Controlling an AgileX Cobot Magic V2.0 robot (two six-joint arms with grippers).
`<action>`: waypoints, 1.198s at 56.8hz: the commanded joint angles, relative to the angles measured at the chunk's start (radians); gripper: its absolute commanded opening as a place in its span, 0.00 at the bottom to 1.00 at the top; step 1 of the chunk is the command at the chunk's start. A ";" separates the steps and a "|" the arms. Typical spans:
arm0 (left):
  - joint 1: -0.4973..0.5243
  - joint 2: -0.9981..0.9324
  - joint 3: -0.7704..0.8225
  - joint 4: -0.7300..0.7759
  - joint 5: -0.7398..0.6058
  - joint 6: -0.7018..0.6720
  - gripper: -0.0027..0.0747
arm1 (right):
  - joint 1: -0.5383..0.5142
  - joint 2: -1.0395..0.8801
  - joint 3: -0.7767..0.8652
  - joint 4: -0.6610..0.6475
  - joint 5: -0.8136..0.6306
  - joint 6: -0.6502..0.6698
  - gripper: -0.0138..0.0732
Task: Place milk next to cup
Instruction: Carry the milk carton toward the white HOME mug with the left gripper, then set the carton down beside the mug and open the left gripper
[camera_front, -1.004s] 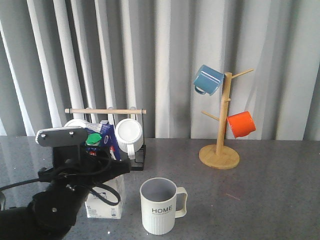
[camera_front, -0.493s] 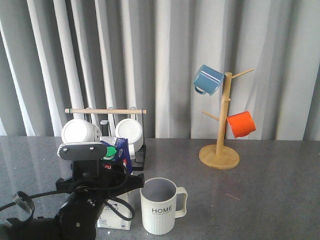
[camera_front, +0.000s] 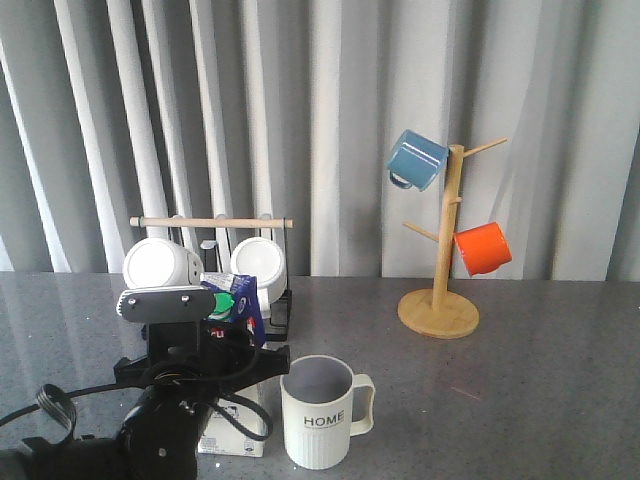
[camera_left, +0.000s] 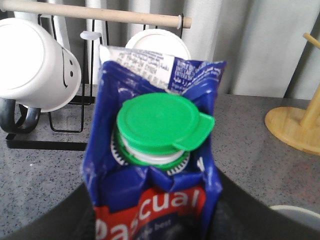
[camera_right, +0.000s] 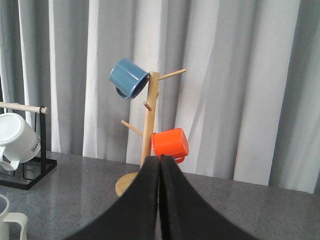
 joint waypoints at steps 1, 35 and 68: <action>-0.009 -0.032 -0.023 0.019 -0.016 -0.013 0.03 | -0.006 -0.002 -0.027 -0.003 -0.066 -0.008 0.15; -0.009 -0.037 -0.023 0.018 0.016 -0.017 0.82 | -0.006 -0.002 -0.027 -0.003 -0.066 -0.008 0.15; -0.009 -0.359 -0.023 0.137 0.106 0.056 0.70 | -0.006 -0.002 -0.027 -0.003 -0.066 -0.008 0.15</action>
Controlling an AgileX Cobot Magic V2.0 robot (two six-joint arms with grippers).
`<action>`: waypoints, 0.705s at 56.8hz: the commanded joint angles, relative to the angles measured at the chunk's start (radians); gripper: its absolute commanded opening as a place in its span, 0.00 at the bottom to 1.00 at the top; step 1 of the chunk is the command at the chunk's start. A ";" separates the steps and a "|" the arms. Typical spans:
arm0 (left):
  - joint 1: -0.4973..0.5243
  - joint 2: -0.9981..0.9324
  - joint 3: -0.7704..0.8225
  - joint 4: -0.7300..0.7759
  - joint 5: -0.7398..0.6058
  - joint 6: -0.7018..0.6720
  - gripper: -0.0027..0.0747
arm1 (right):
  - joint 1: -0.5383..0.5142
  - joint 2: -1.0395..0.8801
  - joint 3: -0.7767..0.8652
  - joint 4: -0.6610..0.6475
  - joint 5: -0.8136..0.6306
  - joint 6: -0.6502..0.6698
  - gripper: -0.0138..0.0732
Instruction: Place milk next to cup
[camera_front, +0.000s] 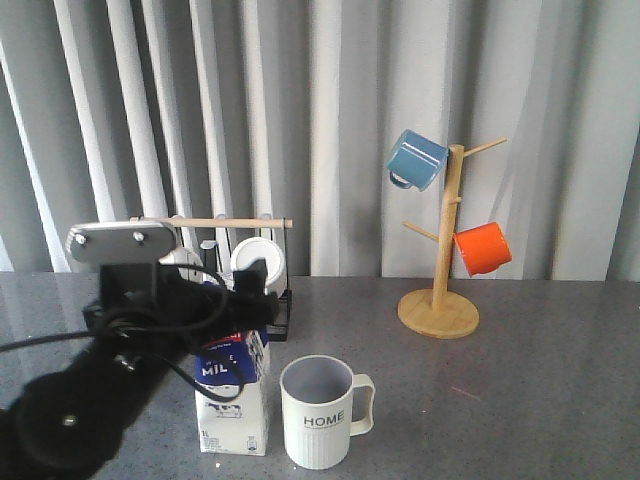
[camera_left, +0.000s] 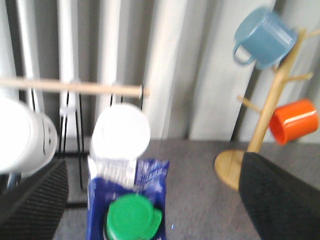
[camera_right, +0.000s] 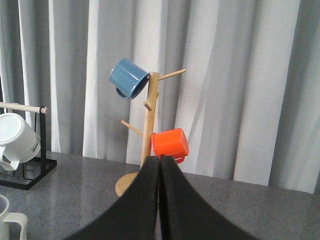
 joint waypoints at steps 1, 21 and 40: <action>-0.006 -0.134 -0.024 0.097 -0.003 0.001 0.63 | -0.006 -0.002 -0.027 -0.003 -0.066 -0.008 0.15; -0.006 -0.266 -0.024 0.105 0.036 0.000 0.03 | -0.006 -0.002 -0.027 -0.003 -0.066 -0.008 0.15; -0.019 -0.268 -0.107 0.179 0.117 -0.259 0.02 | -0.006 -0.002 -0.027 -0.003 -0.066 -0.008 0.15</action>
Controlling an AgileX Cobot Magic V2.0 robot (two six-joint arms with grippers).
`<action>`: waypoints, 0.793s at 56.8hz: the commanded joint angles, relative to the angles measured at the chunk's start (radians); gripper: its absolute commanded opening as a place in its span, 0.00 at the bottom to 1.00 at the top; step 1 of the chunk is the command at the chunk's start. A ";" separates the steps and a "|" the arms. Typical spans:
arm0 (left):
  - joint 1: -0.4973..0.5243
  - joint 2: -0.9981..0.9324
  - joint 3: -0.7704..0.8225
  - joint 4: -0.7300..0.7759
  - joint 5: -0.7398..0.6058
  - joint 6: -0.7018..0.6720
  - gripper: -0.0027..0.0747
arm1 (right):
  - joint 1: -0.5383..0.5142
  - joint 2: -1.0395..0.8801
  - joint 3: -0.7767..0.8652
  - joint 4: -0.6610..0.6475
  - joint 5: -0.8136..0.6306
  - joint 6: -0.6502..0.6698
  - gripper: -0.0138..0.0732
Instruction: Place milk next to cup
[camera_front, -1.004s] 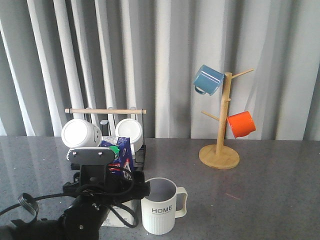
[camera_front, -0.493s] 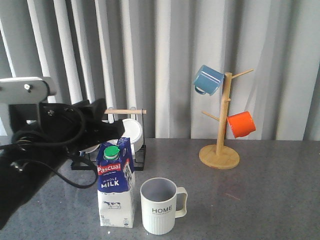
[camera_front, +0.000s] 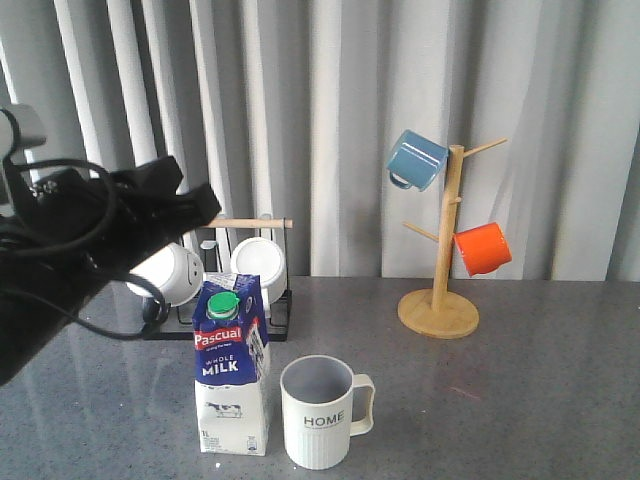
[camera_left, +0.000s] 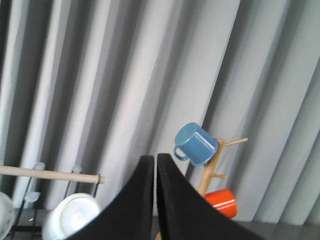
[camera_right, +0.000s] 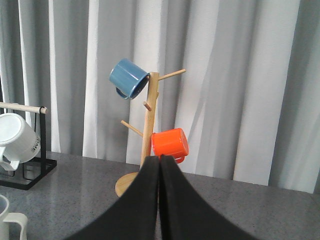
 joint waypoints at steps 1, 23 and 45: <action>-0.022 -0.034 -0.064 0.118 0.032 -0.131 0.02 | -0.006 -0.002 -0.027 -0.003 -0.066 -0.008 0.15; 0.016 -0.199 0.282 0.746 0.264 -0.431 0.02 | -0.006 -0.002 -0.027 -0.003 -0.067 -0.008 0.15; 0.429 -0.865 0.798 0.753 0.221 -0.512 0.02 | -0.006 -0.002 -0.027 -0.003 -0.066 -0.008 0.15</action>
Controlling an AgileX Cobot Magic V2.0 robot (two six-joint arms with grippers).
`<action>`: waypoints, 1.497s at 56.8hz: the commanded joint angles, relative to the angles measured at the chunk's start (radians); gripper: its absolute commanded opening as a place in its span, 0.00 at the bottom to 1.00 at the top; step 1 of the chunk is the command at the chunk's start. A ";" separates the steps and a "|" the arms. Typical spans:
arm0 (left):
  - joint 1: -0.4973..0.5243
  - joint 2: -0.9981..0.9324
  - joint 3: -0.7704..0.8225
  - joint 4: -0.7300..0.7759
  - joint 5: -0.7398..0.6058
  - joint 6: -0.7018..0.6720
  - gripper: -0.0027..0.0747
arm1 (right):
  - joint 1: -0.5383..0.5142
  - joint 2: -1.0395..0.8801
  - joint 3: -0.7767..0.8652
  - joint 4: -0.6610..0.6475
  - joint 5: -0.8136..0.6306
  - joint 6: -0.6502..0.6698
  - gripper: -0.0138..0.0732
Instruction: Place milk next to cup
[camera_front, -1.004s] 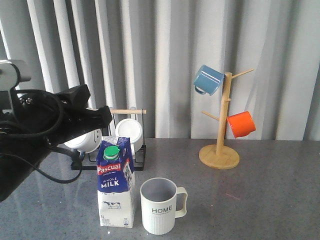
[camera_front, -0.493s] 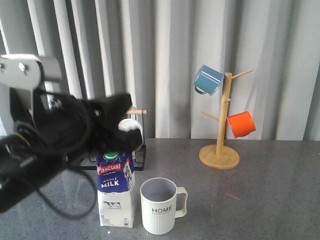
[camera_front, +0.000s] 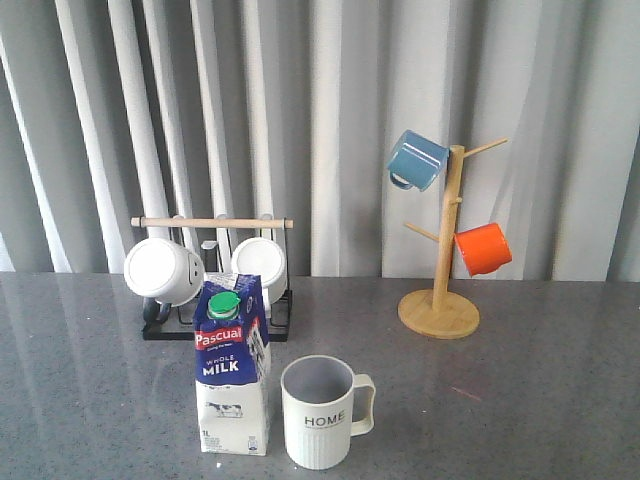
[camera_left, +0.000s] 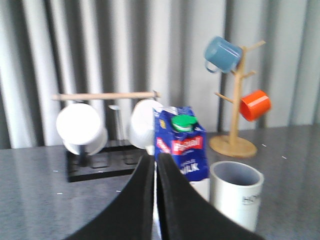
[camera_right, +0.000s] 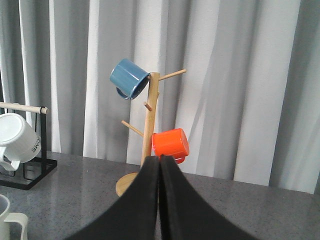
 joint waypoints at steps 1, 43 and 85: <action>0.115 -0.152 0.052 0.012 0.005 -0.014 0.02 | -0.006 -0.002 -0.027 -0.003 -0.066 -0.008 0.15; 0.251 -0.559 0.342 0.093 0.163 -0.061 0.02 | -0.006 -0.003 -0.027 -0.003 -0.062 -0.008 0.15; 0.251 -0.558 0.341 0.090 0.167 -0.061 0.03 | -0.006 -0.003 -0.027 -0.003 -0.062 -0.008 0.15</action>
